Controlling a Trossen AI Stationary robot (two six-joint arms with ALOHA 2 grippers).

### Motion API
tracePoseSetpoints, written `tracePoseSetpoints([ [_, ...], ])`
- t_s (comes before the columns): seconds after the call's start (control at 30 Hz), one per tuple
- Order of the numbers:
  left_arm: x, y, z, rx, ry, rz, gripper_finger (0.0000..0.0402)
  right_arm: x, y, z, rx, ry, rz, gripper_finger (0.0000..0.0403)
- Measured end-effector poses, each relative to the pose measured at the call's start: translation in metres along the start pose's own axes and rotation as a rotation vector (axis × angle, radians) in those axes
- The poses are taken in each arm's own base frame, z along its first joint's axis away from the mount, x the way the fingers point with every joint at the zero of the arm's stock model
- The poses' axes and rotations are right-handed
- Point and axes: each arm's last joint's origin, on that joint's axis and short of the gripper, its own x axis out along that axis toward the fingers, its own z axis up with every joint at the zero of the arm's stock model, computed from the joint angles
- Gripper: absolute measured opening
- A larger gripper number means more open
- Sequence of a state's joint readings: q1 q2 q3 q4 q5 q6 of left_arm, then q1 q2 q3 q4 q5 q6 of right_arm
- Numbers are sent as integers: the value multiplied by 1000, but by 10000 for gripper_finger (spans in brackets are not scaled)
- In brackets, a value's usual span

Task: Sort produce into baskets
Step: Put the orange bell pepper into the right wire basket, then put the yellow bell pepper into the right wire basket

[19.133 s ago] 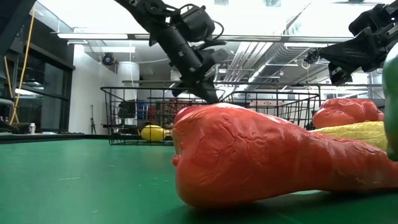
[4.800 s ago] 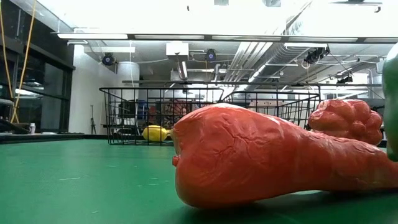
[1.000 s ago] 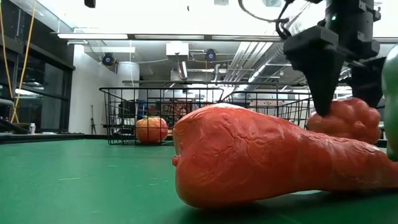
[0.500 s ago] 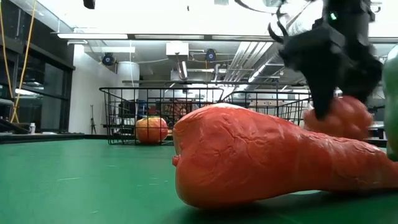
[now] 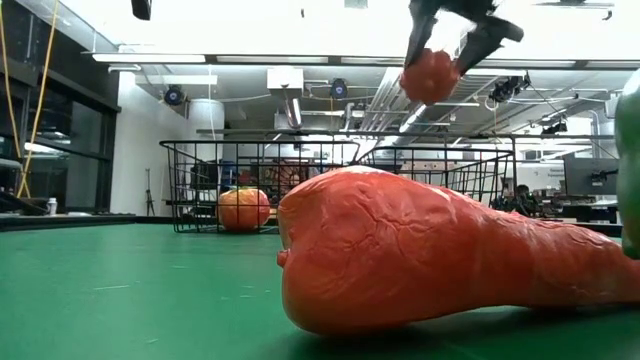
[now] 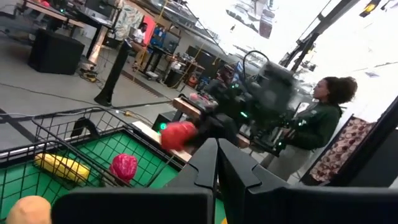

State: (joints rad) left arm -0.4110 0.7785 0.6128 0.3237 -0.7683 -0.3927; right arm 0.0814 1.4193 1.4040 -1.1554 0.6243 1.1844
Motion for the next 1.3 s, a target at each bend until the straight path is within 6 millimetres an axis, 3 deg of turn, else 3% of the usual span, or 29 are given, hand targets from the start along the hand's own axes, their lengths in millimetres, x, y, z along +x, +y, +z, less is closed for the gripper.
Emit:
tracePoseSetpoints([
  [0.17,1,0,-1,-23,4,-2,0,19,-7,29,72,-91,-48,347],
  [0.5,2,0,-4,-36,19,3,0,38,-25,57,50,-115,-116,347],
  [0.8,2,1,-6,-42,33,13,0,44,-25,59,-84,15,-34,348],
  [1.0,2,1,-7,-38,36,17,0,55,-22,57,-123,68,-35,393],
  [1.17,2,1,-7,-53,39,19,0,69,-19,56,-157,100,-66,396],
  [1.3,2,1,-8,-51,42,20,0,69,-17,55,-168,133,-19,398],
])
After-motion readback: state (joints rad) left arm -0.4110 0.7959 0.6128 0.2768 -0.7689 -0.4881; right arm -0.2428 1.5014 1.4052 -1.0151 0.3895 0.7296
